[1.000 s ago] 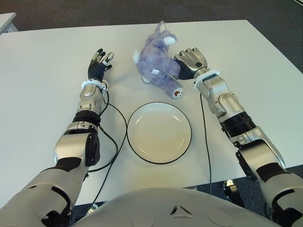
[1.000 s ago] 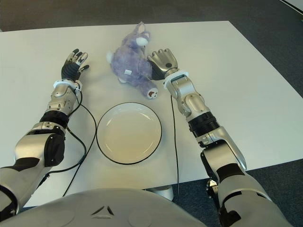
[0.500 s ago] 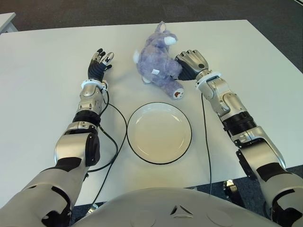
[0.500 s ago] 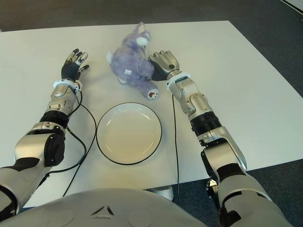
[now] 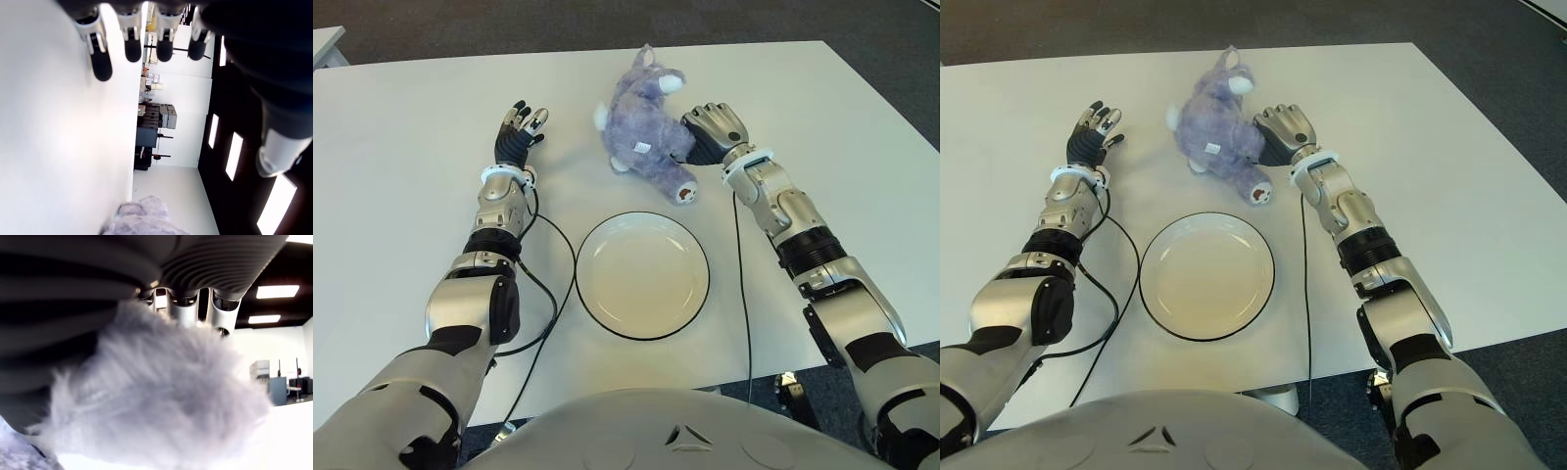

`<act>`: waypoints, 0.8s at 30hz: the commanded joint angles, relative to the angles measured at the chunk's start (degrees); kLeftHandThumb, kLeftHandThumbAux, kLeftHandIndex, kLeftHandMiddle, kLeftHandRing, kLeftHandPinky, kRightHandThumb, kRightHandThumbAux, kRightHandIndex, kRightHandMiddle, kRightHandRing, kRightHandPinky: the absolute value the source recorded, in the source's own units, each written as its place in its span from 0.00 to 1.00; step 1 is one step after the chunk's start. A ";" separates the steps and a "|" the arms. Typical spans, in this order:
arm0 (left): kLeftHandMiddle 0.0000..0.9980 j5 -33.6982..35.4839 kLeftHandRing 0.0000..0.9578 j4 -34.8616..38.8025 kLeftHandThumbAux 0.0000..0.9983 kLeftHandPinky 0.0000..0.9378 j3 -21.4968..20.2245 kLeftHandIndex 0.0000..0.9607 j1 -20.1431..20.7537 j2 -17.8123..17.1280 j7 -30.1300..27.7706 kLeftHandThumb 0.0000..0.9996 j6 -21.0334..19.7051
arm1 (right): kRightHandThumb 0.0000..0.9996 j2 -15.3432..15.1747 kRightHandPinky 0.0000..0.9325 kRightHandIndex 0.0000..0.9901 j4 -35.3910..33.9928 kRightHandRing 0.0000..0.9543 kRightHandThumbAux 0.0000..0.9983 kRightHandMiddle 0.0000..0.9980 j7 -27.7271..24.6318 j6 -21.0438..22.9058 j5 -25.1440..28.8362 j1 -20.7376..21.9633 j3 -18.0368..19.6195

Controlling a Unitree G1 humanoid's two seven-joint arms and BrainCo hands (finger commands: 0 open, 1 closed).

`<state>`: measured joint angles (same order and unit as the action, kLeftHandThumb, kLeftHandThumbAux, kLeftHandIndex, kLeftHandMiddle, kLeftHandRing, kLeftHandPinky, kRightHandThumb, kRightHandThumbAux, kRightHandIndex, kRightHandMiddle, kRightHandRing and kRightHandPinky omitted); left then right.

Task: Put the doll into the plate.

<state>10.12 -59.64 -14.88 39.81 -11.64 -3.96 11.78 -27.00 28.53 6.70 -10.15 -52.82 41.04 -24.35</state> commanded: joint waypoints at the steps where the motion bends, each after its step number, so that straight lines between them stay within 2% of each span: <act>1: 0.04 -0.37 0.03 -2.66 0.61 0.01 0.27 0.00 -2.48 0.71 -0.41 0.09 -2.54 | 0.63 -0.77 0.94 0.78 2.18 0.90 0.71 0.84 1.97 -0.20 -0.94 1.32 -0.77; 6: 0.05 -0.34 0.03 -2.75 0.61 0.02 0.25 0.00 -2.29 0.69 -0.22 0.10 -2.75 | 0.60 -1.02 0.94 0.76 5.75 0.90 0.71 0.84 4.16 -0.58 -1.22 2.92 -0.98; 10: 0.05 -0.38 0.04 -2.74 0.61 0.01 0.26 0.00 -2.25 0.68 -0.07 0.10 -2.84 | 0.59 -0.92 0.93 0.75 10.08 0.90 0.71 0.84 7.37 -2.62 -0.51 4.70 -1.05; 13: 0.05 -0.35 0.04 -2.75 0.61 0.02 0.25 0.00 -2.24 0.68 -0.05 0.10 -2.91 | 0.57 -0.76 0.93 0.76 13.51 0.90 0.72 0.85 10.43 -6.18 1.16 5.82 -0.53; 16: 0.05 -0.22 0.04 -2.66 0.61 0.01 0.15 0.00 -2.30 0.69 -0.17 0.11 -2.88 | 0.61 -0.58 0.93 0.76 16.24 0.90 0.70 0.85 13.26 -9.57 2.62 6.63 -0.26; 24: 0.05 -0.24 0.04 -2.71 0.60 0.01 0.17 0.00 -2.35 0.55 -0.39 0.11 -2.75 | 0.61 -0.53 0.93 0.77 20.64 0.90 0.71 0.86 17.49 -13.05 3.12 8.24 -0.69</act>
<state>10.12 -59.65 -14.84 39.84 -11.69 -3.96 11.80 -27.83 47.48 22.64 -21.87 -50.52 47.93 -24.77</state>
